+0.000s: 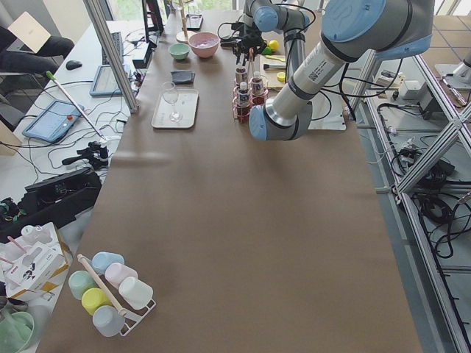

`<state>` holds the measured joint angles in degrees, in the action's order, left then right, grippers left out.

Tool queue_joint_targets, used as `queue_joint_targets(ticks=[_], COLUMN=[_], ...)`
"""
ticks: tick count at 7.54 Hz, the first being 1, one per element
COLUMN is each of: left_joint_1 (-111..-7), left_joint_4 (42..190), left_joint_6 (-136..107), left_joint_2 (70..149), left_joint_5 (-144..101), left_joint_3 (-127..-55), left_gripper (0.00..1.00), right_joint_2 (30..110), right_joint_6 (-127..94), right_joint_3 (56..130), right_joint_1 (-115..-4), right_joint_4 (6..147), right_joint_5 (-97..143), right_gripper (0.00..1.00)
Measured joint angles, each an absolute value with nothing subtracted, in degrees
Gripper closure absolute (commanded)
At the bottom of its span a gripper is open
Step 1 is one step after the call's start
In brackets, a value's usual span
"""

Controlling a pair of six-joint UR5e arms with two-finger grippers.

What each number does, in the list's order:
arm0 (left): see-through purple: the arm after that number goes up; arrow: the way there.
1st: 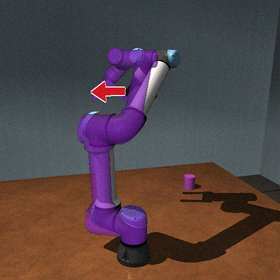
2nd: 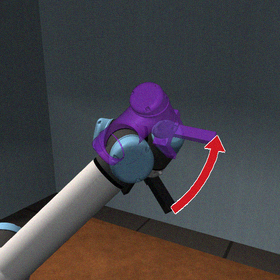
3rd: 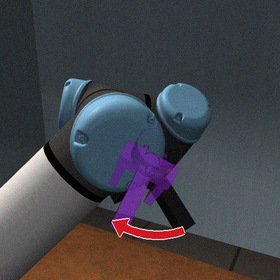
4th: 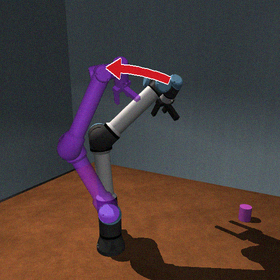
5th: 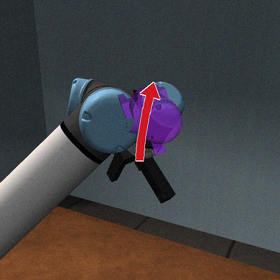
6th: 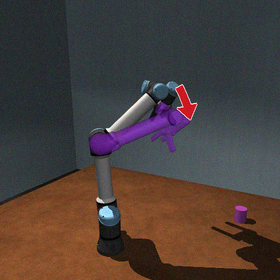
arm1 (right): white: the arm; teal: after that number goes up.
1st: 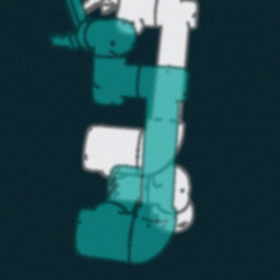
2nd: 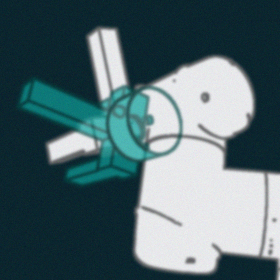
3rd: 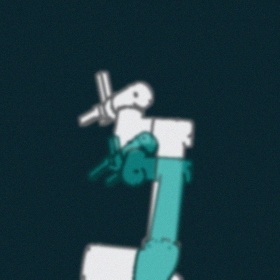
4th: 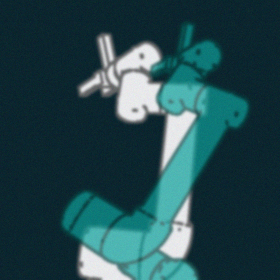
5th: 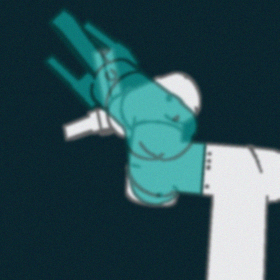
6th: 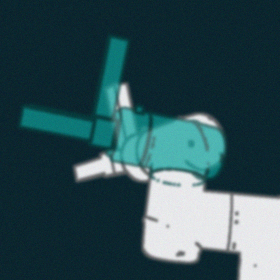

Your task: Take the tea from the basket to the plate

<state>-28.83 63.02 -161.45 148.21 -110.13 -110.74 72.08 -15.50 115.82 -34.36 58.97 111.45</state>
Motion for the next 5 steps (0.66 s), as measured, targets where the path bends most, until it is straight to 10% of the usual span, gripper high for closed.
queue_joint_targets(ticks=[5], left_joint_1=[-28.8], left_joint_4=[63.0], left_joint_6=[-161.5], left_joint_2=[148.2], left_joint_5=[-110.1], left_joint_3=[-110.8], left_gripper=[1.00], right_joint_2=[72.1], right_joint_6=[-16.5], right_joint_3=[116.6], right_joint_1=[-34.4], right_joint_4=[59.0], right_joint_5=[111.6], right_gripper=[1.00])
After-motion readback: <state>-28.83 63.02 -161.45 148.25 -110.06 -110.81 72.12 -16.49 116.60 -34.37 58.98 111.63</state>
